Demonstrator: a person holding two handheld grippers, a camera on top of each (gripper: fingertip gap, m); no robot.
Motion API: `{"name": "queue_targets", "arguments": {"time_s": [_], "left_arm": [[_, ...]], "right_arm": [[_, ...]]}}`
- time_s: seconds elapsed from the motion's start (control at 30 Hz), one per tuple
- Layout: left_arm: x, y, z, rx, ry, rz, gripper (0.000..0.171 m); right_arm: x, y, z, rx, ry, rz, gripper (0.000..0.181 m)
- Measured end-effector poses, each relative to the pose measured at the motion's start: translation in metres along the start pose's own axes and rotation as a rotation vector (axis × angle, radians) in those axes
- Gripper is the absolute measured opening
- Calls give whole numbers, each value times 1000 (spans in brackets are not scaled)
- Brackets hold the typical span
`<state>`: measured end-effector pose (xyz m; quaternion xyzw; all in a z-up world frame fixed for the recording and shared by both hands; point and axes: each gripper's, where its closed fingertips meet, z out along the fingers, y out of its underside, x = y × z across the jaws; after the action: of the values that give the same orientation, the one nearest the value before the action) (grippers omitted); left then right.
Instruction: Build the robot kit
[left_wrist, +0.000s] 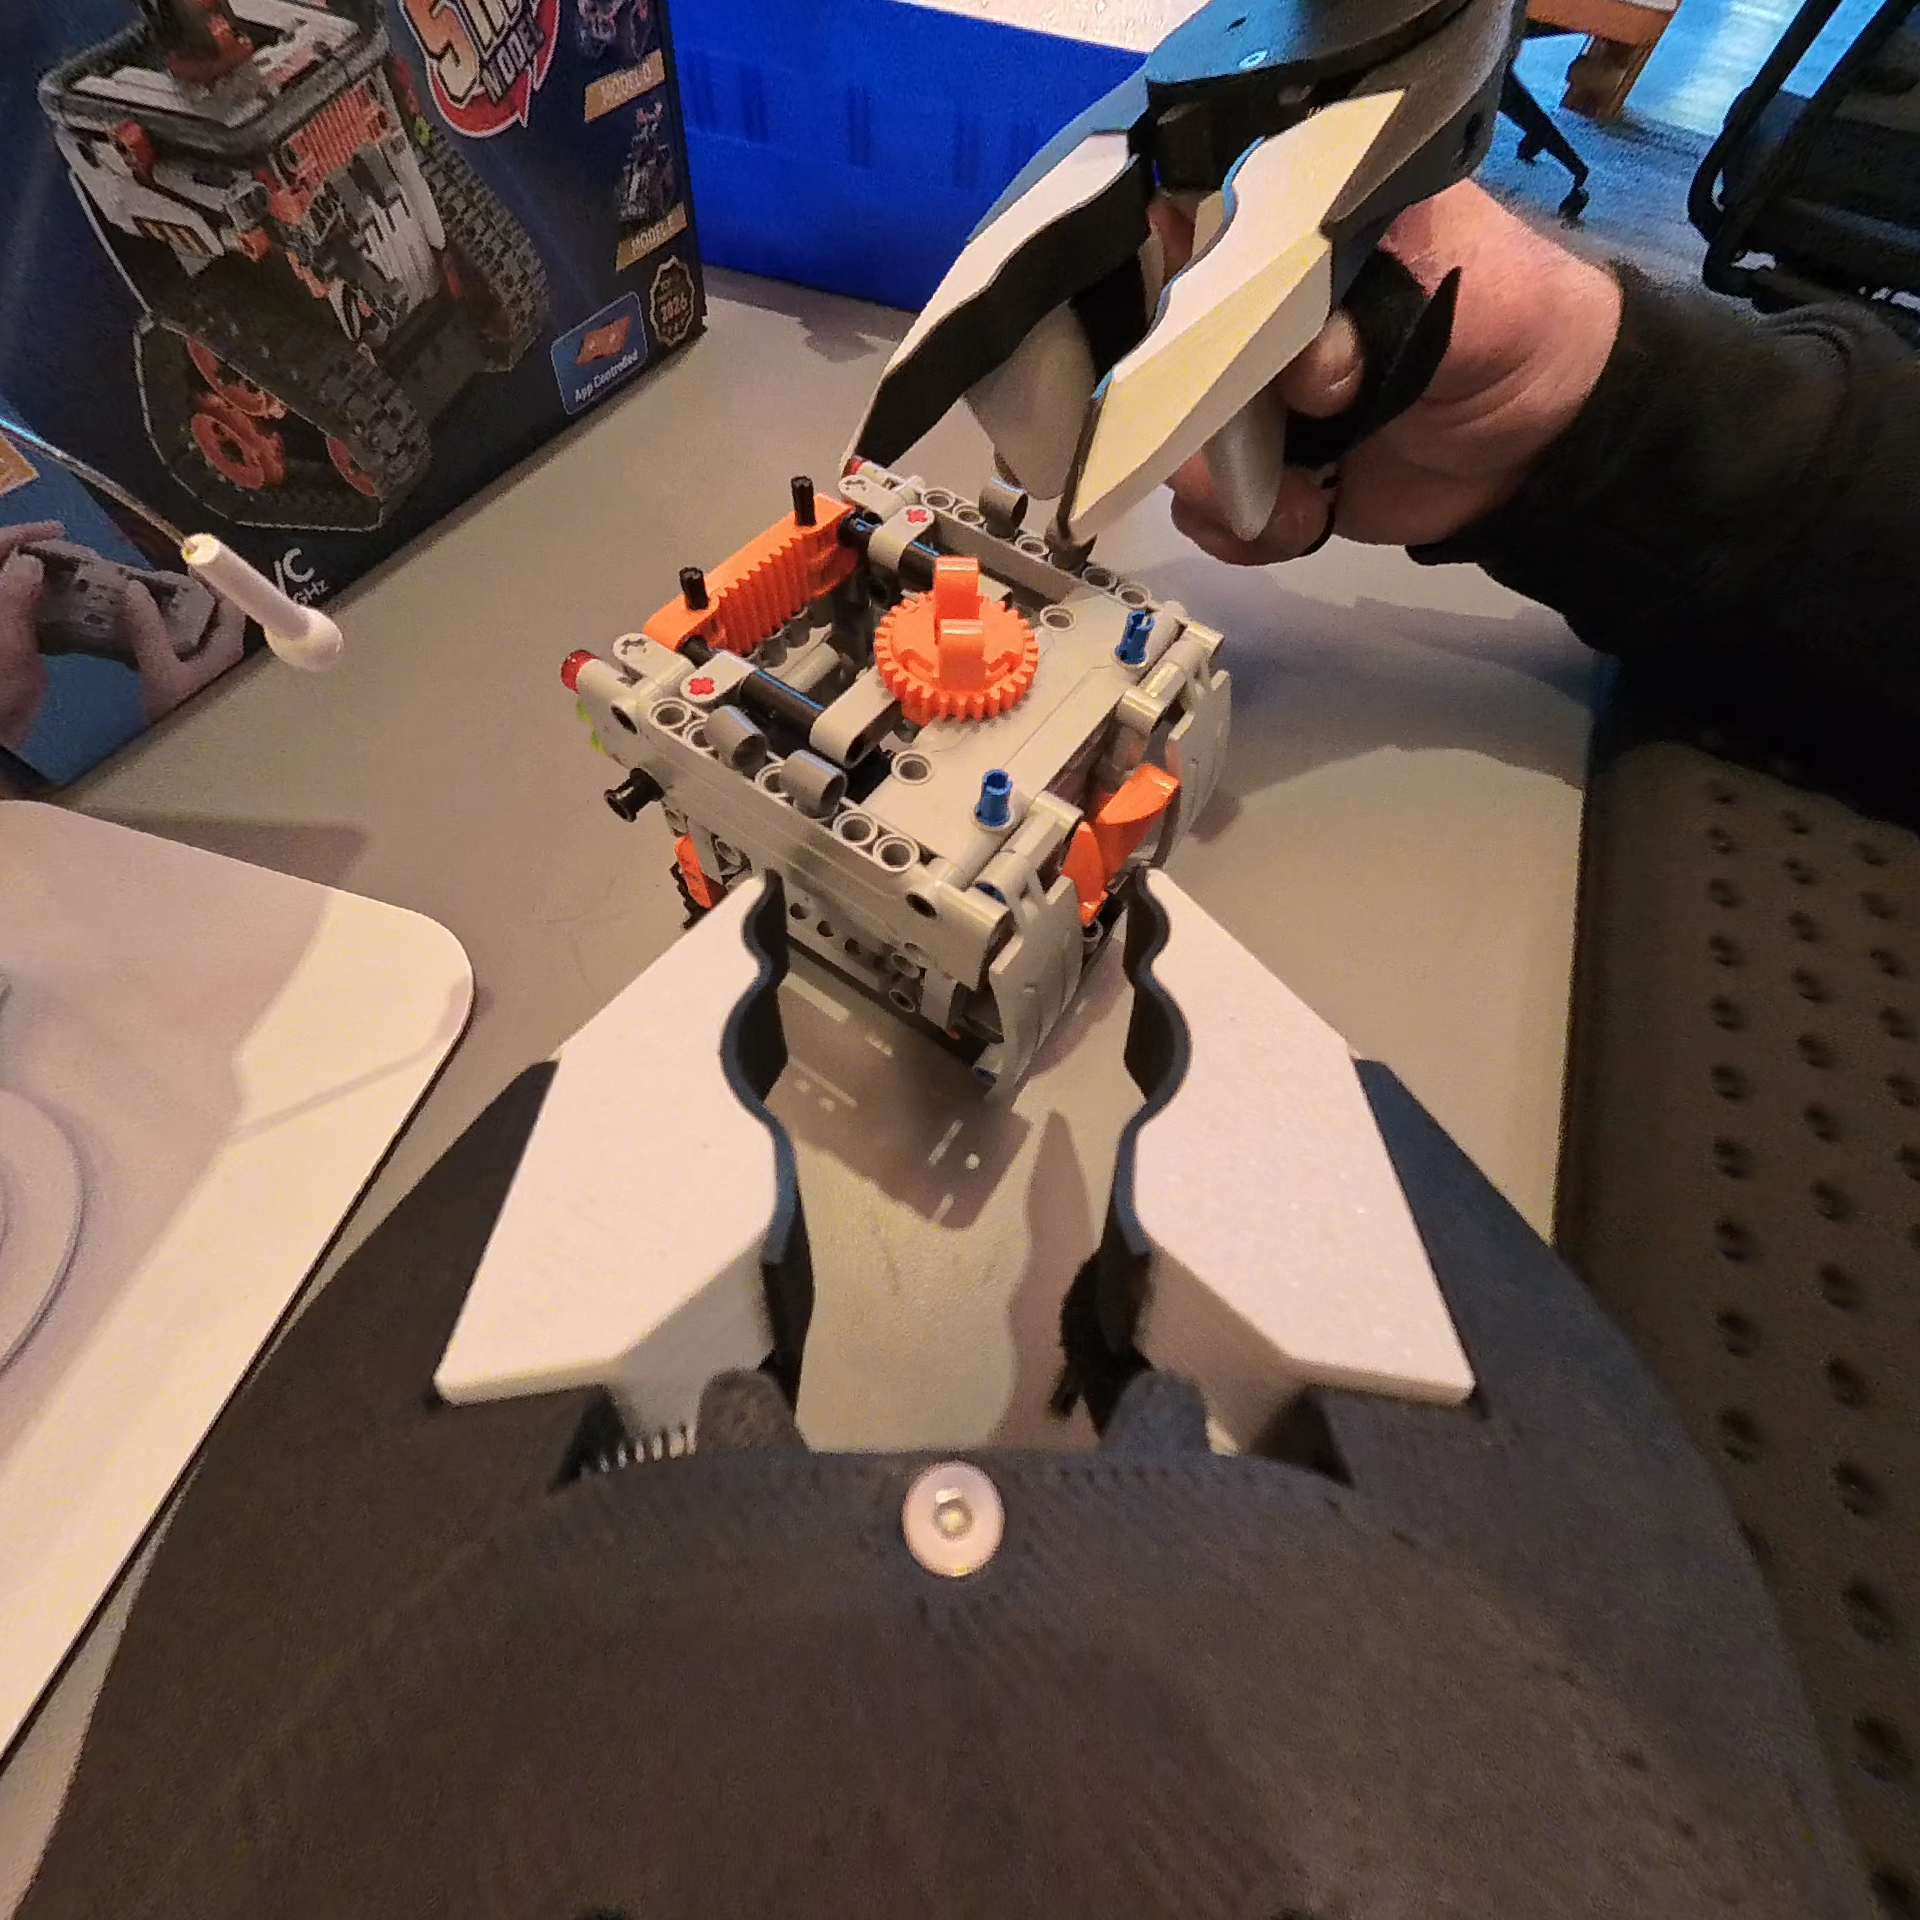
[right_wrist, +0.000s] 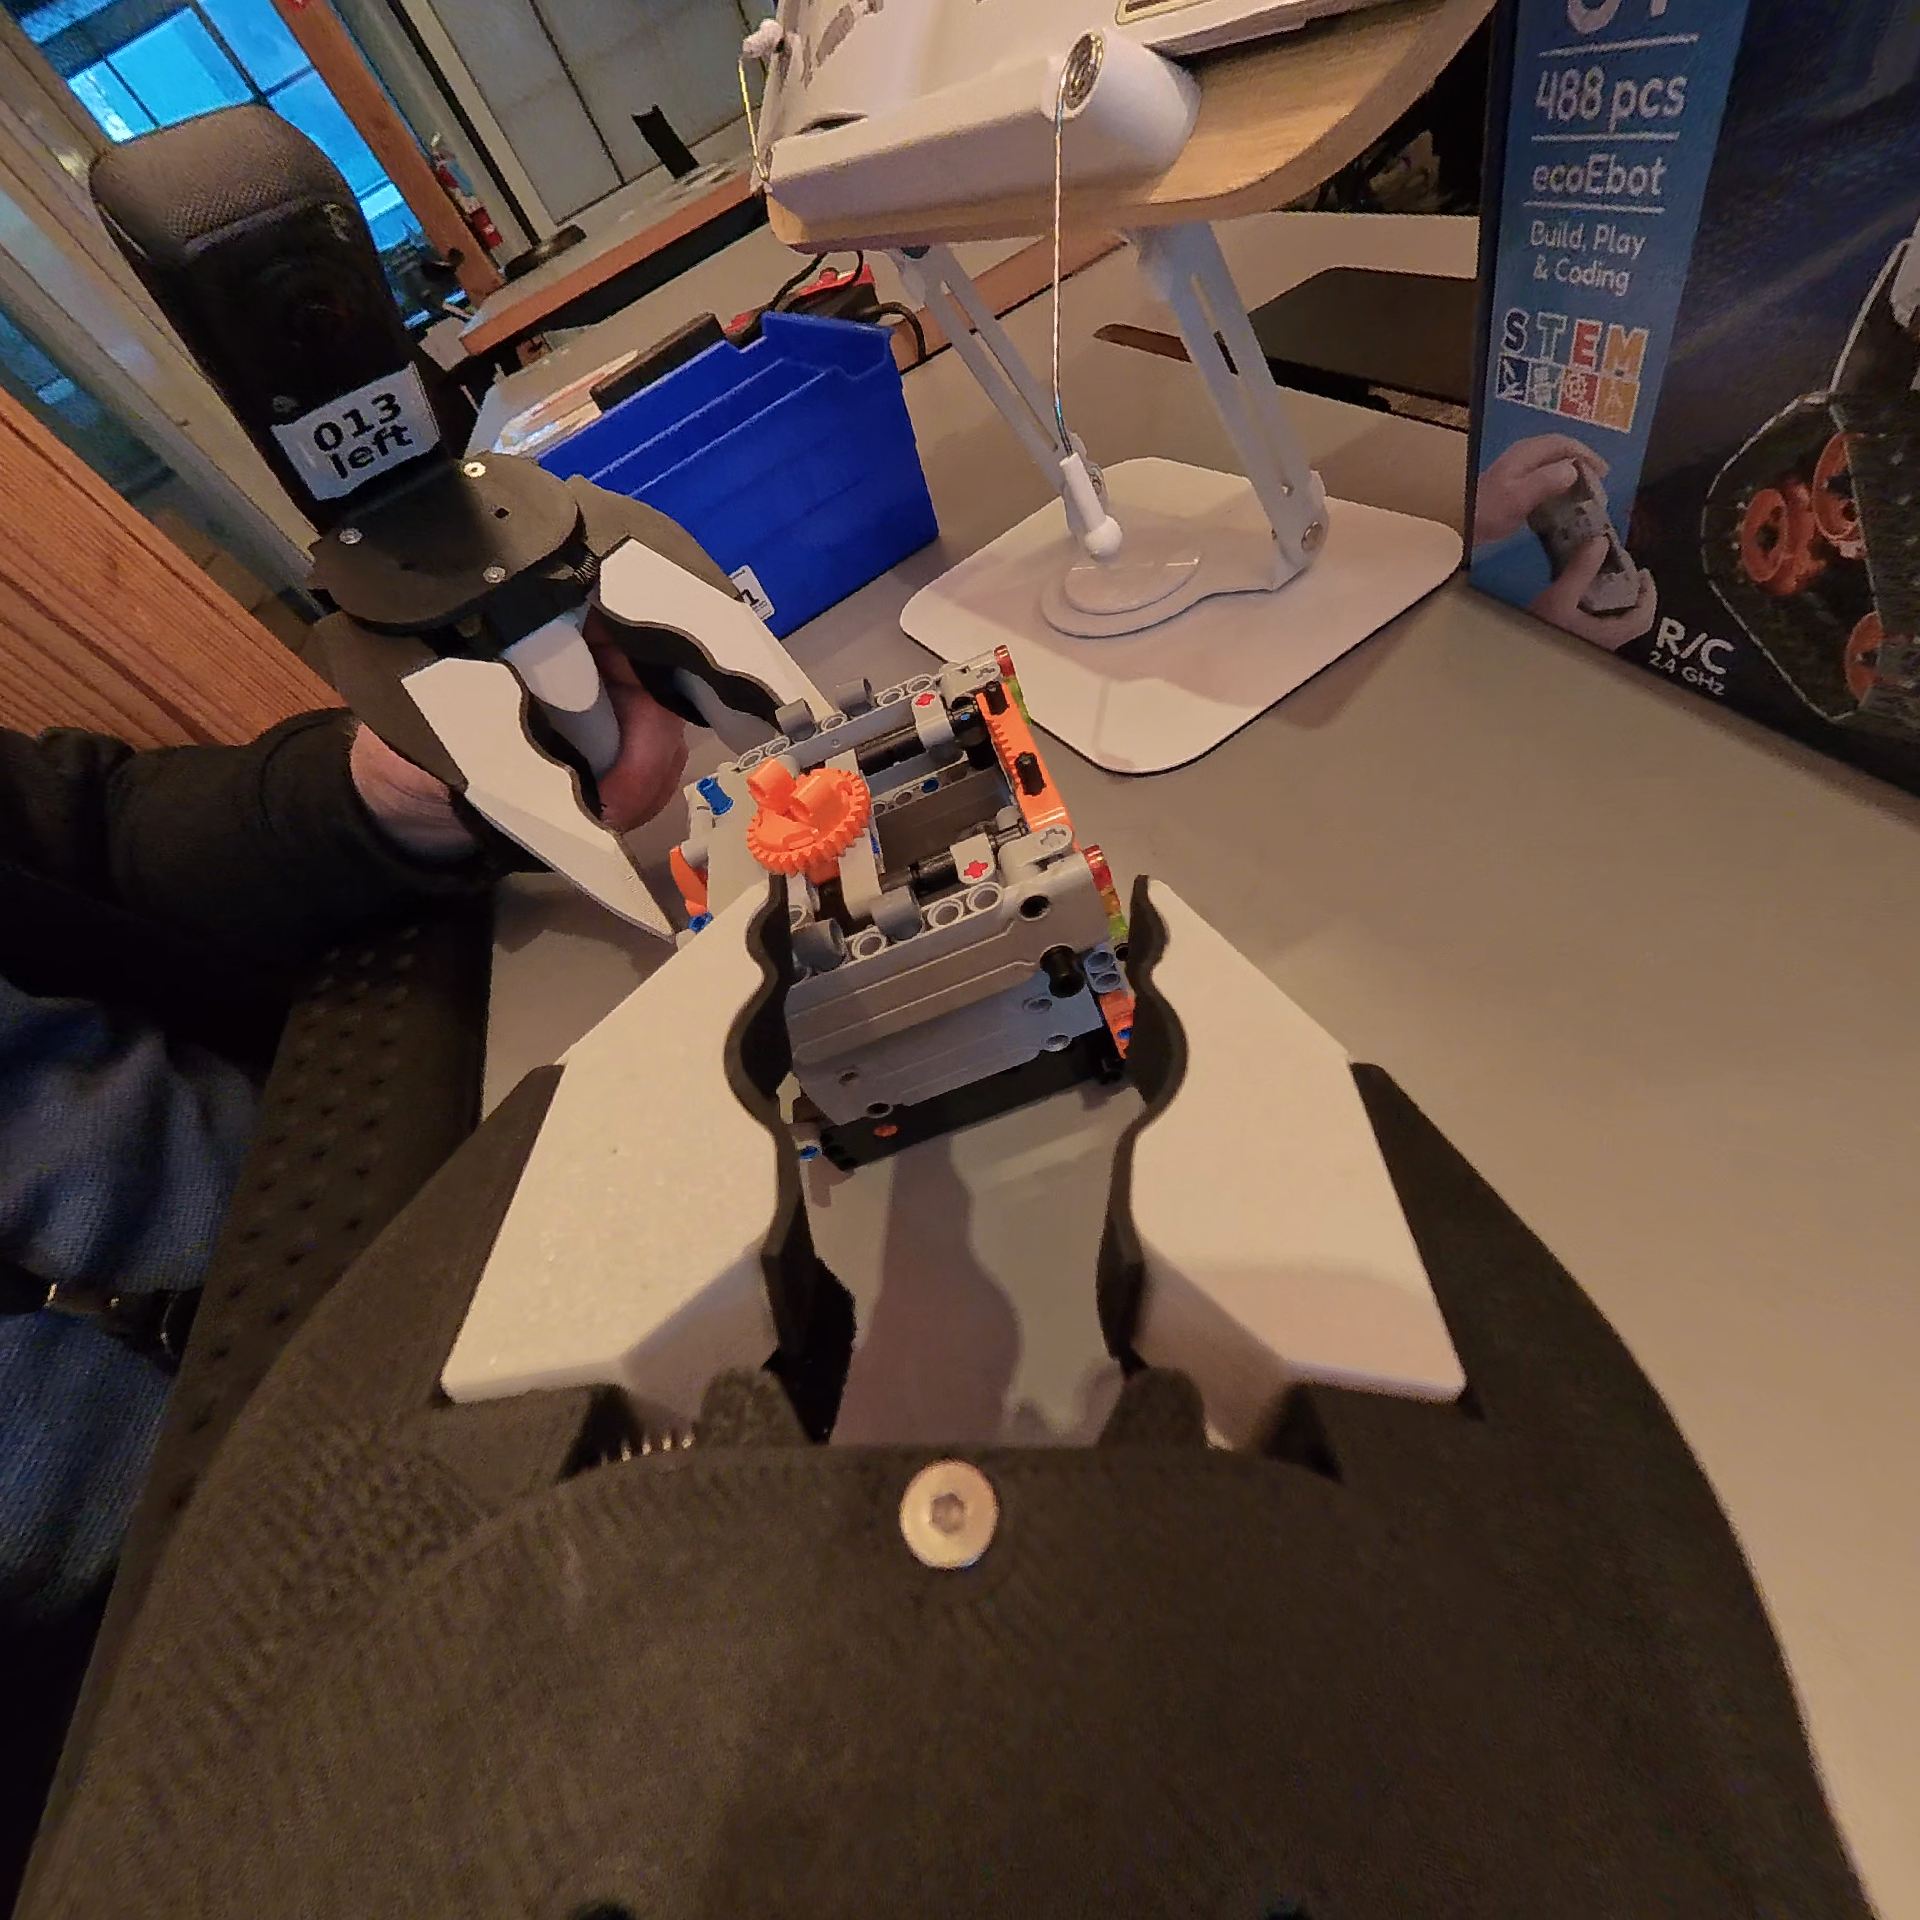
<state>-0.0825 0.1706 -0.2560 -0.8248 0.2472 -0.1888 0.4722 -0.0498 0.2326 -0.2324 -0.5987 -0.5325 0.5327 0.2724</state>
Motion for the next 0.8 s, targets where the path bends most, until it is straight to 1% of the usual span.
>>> {"name": "queue_targets", "arguments": {"time_s": [0.27,0.8], "left_arm": [[-1,0,-1,2,-4,-9,57],[1,1,0,10,16,-33,57]], "right_arm": [[-2,3,0,-18,-5,-9,57],[-1,3,-2,-19,-15,2,54]]}}
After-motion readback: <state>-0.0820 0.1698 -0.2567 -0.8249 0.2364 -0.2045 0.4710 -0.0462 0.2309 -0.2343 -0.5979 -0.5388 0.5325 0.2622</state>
